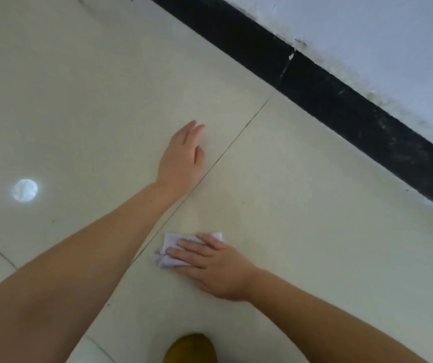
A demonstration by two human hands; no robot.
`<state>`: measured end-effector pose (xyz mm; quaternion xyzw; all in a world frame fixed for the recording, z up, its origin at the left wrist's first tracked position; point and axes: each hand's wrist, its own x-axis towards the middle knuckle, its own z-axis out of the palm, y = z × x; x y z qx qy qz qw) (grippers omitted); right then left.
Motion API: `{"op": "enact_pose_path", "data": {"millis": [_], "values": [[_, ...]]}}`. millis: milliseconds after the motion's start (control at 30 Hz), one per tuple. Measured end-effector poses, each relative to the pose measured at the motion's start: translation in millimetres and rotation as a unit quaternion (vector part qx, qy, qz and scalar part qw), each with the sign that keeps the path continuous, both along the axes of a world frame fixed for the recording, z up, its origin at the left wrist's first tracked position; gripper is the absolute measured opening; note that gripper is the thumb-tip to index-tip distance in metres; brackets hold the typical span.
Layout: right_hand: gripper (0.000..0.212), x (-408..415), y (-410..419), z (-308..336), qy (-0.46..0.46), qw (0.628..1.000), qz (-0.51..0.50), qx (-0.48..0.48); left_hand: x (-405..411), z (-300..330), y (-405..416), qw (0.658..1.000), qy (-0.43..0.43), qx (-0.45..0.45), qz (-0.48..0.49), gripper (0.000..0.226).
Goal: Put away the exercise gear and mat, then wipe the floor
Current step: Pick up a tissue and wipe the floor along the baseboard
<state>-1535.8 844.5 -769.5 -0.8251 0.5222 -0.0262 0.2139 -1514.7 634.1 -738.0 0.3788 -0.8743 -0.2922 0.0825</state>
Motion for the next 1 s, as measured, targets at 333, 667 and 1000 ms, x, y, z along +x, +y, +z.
{"op": "enact_pose_path", "data": {"millis": [333, 667, 1000], "values": [[0.056, -144, -28, 15, 0.080, 0.824, -0.554, 0.087, -61, 5, -28, 0.954, -0.234, -0.029, -0.187, 0.055], [0.046, 16, 102, 0, 0.019, 0.953, -0.302, -0.025, -82, 5, 53, 0.947, -0.171, -0.153, -0.226, 0.046], [0.069, -52, 184, 17, 0.035, 0.503, -0.859, 0.087, -90, -7, 128, 0.944, -0.118, -0.155, -0.267, 0.043]]}}
